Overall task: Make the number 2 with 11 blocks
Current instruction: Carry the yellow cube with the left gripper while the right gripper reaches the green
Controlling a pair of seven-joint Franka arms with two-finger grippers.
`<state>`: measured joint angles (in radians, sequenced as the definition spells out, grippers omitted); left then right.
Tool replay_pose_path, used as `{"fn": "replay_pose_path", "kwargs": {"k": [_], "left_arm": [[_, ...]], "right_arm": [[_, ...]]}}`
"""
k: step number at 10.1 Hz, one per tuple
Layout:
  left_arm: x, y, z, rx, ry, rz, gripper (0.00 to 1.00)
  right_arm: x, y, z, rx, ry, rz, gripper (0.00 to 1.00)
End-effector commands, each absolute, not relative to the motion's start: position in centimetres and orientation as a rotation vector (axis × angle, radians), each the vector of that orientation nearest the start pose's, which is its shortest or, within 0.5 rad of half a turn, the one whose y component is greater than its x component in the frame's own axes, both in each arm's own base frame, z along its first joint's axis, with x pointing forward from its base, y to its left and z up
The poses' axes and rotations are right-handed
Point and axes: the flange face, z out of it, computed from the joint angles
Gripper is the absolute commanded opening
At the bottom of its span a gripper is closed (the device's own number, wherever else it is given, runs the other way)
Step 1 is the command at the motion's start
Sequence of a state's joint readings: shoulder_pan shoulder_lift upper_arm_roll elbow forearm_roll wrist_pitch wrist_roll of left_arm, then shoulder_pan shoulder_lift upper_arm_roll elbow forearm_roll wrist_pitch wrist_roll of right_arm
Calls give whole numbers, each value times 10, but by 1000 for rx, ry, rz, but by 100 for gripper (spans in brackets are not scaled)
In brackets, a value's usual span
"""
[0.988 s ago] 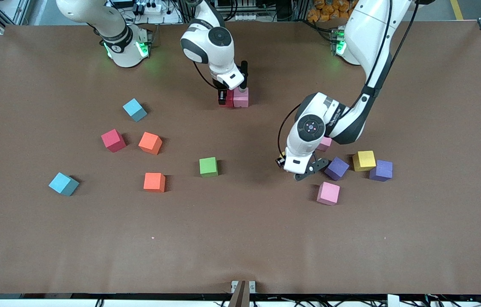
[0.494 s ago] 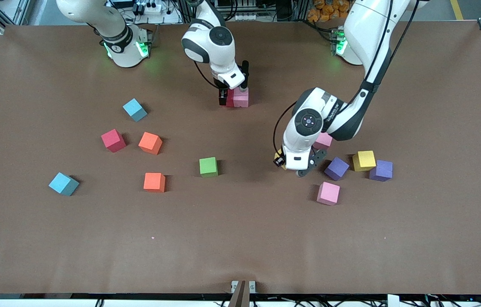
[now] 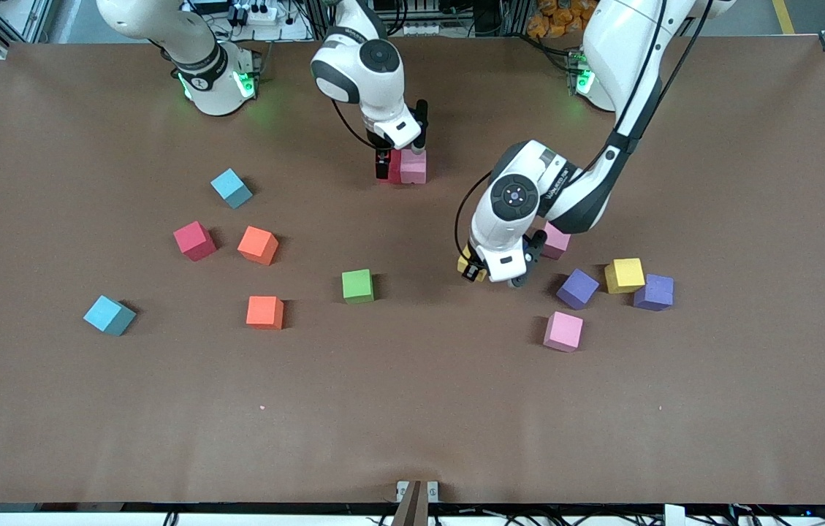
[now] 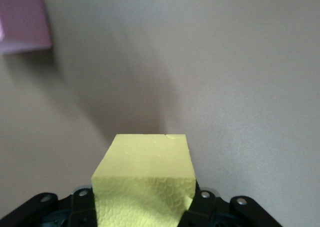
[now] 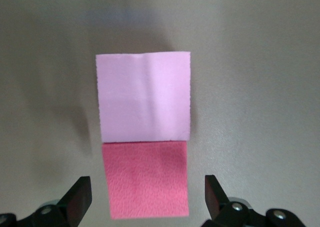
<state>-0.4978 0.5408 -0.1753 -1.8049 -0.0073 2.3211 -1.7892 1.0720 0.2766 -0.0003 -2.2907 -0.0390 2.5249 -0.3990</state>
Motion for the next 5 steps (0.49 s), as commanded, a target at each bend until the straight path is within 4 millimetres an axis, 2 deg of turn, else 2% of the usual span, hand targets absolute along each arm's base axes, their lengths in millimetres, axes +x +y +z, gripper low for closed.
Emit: {"fn": "replay_pose_path", "kwargs": {"k": [1, 2, 3, 5], "left_arm": [[500, -405, 255, -2529, -1862, 176, 0], [493, -405, 252, -2482, -1904, 183, 0], [484, -404, 255, -2456, -1927, 189, 0], [461, -417, 249, -2330, -2056, 231, 0]], "right_arm": [[244, 461, 257, -2377, -2092, 57, 100], [245, 459, 266, -2437, -1984, 84, 100], [259, 452, 280, -2480, -1882, 96, 100], [316, 429, 312, -2582, -1717, 144, 100]]}}
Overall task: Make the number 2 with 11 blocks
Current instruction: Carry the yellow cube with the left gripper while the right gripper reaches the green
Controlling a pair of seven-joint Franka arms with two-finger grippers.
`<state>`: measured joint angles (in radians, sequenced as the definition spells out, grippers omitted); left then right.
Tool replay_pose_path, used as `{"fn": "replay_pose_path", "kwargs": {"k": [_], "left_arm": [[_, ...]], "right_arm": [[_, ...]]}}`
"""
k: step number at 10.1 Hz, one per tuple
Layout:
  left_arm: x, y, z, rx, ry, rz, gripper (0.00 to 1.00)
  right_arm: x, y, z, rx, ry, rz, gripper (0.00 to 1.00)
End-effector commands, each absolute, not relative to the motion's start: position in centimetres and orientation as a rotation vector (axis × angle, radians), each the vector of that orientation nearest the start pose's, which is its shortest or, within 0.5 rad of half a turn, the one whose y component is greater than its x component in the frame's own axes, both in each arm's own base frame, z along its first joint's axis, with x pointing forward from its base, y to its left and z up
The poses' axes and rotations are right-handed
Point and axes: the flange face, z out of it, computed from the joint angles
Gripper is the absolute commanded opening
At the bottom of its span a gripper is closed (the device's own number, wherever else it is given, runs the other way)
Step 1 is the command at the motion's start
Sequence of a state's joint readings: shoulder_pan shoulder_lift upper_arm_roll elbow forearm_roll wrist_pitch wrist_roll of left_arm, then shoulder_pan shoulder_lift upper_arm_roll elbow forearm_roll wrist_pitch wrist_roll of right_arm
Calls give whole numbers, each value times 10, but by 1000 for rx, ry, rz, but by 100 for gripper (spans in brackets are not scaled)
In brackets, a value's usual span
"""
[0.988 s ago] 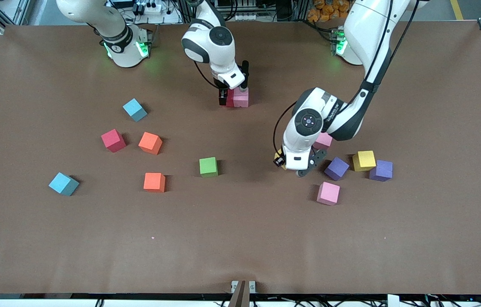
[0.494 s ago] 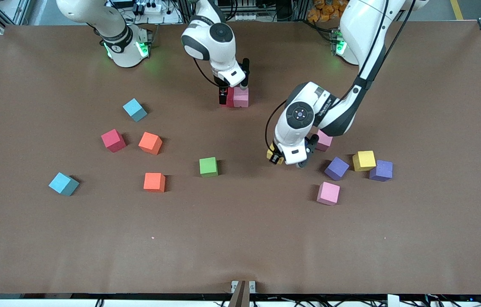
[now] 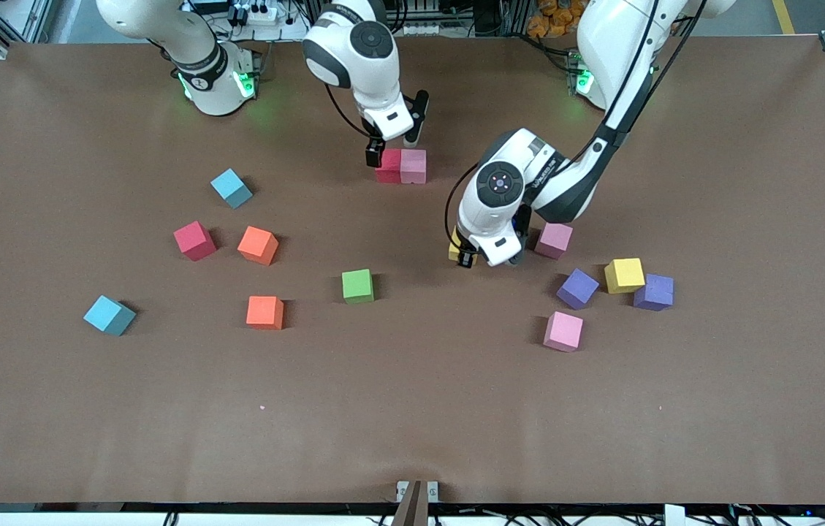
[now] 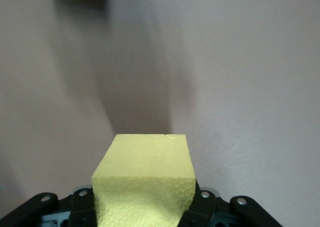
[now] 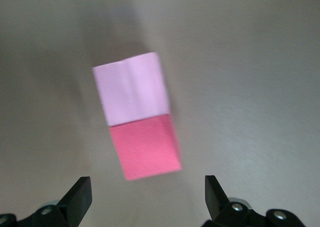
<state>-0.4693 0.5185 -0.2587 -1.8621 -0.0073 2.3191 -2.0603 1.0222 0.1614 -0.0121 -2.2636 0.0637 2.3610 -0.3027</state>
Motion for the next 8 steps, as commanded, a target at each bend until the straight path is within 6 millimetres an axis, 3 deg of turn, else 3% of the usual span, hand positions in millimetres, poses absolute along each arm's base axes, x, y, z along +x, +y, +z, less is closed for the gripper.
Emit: {"fn": "replay_pose_path", "kwargs": {"k": [1, 3, 6, 8], "left_arm": [[444, -425, 241, -2277, -2143, 239, 0], [408, -439, 229, -2248, -2207, 271, 0], [370, -436, 211, -2146, -2301, 280, 0], [354, -435, 208, -2165, -2330, 290, 0]], "right_arm": [[348, 412, 324, -2634, -1633, 170, 100], [412, 342, 332, -2760, -1391, 230, 100], [485, 242, 331, -2899, -1035, 205, 100], [517, 203, 329, -3002, -699, 197, 100]]}}
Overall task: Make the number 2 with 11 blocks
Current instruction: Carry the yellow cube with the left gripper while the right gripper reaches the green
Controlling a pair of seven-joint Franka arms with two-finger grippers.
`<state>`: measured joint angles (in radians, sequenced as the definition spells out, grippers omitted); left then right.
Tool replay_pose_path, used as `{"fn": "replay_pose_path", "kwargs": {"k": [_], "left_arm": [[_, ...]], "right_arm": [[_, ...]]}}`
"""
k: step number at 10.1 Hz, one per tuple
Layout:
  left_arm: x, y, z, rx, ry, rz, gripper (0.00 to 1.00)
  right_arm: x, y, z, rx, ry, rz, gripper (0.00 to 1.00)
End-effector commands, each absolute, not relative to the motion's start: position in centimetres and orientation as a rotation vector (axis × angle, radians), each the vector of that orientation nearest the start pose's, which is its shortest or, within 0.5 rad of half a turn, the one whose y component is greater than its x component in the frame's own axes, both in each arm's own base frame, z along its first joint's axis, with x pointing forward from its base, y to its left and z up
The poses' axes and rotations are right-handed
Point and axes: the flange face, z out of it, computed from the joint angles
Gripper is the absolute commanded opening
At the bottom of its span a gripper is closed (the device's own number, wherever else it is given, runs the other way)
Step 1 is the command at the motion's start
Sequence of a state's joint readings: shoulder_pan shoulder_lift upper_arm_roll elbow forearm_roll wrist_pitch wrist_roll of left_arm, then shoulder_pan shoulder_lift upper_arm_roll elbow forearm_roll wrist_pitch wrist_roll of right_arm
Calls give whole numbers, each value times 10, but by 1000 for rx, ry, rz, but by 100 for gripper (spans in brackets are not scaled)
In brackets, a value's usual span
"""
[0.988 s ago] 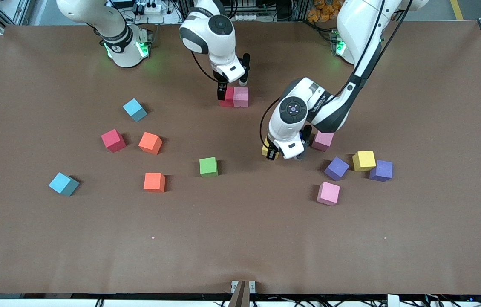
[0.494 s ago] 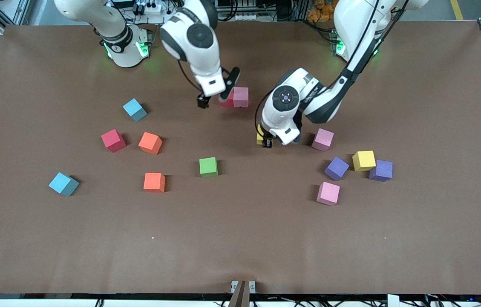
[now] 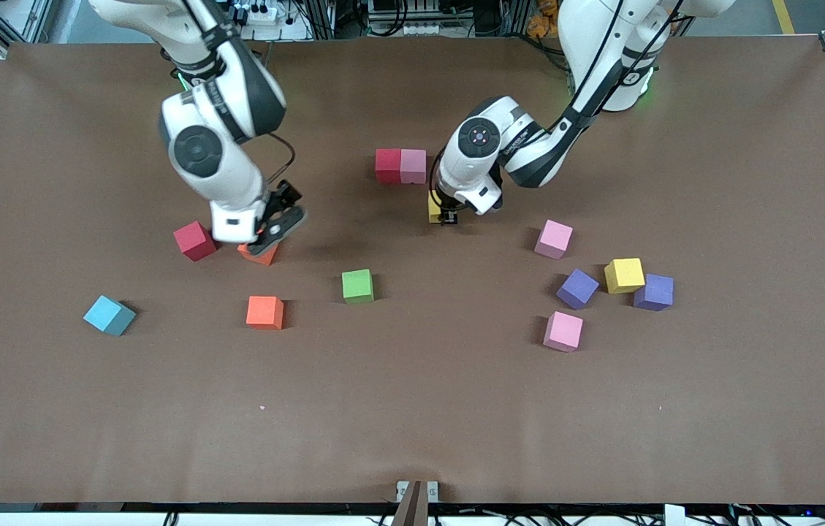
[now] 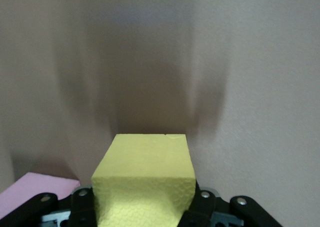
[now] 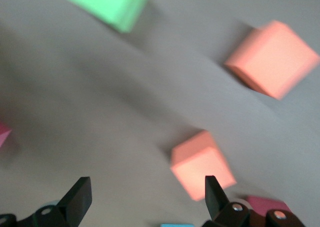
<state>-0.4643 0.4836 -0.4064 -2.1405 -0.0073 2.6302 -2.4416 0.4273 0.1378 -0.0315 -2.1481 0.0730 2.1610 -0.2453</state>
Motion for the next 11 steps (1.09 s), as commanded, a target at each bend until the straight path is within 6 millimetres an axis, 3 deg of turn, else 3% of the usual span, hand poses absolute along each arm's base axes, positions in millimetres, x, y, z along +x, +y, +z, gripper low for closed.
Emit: {"fn": "replay_pose_path", "kwargs": {"k": [1, 3, 5, 7, 11], "left_arm": [[350, -436, 208, 2091, 2260, -282, 0], [337, -439, 207, 2095, 2274, -294, 0], [319, -444, 203, 2115, 2280, -308, 0], [310, -441, 202, 2141, 2274, -301, 0], [306, -439, 204, 2168, 2253, -278, 0]], "right_arm": [[530, 198, 325, -3038, -552, 195, 100], [558, 214, 321, -3059, -417, 161, 100], [570, 243, 316, -3067, -312, 143, 100], [566, 291, 299, -3070, -219, 107, 100], [554, 358, 255, -3076, 7, 51, 100]]}}
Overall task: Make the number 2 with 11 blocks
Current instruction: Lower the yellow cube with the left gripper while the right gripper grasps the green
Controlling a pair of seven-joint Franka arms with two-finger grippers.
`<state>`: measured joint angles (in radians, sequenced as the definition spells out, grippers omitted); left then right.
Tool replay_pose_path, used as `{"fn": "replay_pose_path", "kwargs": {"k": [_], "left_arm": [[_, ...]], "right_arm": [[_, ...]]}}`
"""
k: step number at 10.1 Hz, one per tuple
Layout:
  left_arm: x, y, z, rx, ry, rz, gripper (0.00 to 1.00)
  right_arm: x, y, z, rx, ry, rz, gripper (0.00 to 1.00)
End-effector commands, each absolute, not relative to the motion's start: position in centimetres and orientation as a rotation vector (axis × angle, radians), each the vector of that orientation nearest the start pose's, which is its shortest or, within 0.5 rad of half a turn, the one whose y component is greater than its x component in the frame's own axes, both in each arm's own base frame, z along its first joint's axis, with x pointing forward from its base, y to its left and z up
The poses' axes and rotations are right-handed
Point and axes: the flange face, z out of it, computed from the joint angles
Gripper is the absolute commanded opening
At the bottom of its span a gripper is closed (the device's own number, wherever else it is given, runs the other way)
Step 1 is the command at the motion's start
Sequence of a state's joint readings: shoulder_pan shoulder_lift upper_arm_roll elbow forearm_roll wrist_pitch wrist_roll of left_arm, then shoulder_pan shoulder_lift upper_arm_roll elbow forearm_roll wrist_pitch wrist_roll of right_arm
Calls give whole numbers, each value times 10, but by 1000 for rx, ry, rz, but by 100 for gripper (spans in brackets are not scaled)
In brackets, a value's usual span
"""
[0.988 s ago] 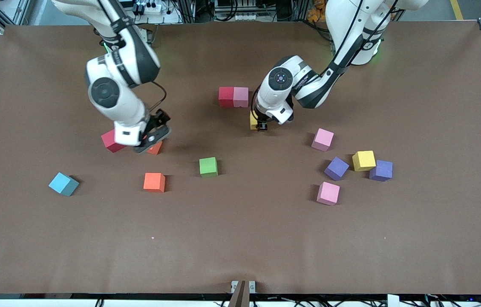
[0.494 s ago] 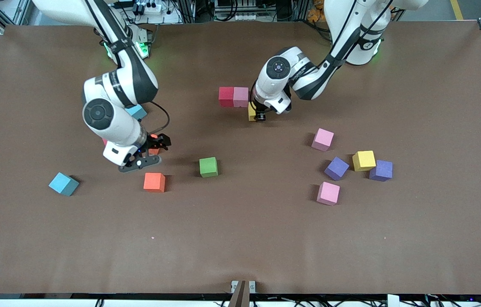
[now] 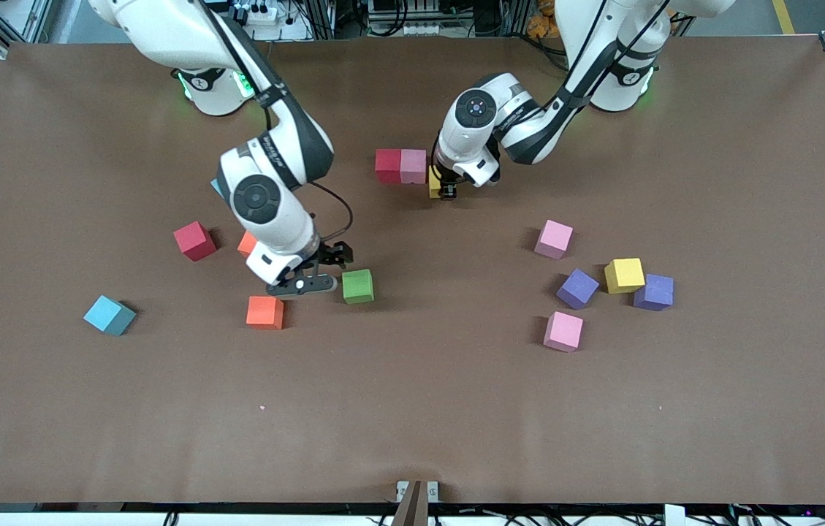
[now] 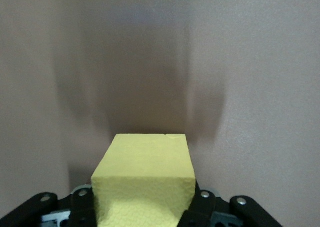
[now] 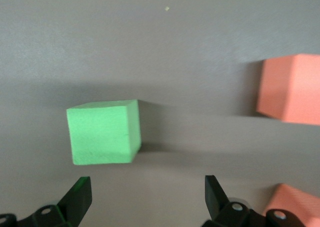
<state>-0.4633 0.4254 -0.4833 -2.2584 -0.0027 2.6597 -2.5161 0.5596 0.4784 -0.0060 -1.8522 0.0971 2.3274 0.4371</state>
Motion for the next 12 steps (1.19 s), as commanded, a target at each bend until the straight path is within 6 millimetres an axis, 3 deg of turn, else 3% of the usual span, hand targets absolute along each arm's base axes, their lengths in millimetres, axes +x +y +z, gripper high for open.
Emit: {"fn": "replay_pose_path", "kwargs": {"k": [1, 4, 8, 12], "left_arm": [[303, -442, 203, 2176, 2246, -282, 0], [289, -450, 203, 2208, 2220, -303, 0], [286, -450, 194, 2222, 2231, -313, 0], [285, -452, 191, 2224, 2231, -322, 1]], "right_arm": [[554, 374, 244, -3086, 44, 49, 100], [562, 393, 234, -3082, 81, 27, 100], [573, 389, 225, -3117, -10, -76, 100], [567, 396, 203, -3117, -19, -83, 100]]}}
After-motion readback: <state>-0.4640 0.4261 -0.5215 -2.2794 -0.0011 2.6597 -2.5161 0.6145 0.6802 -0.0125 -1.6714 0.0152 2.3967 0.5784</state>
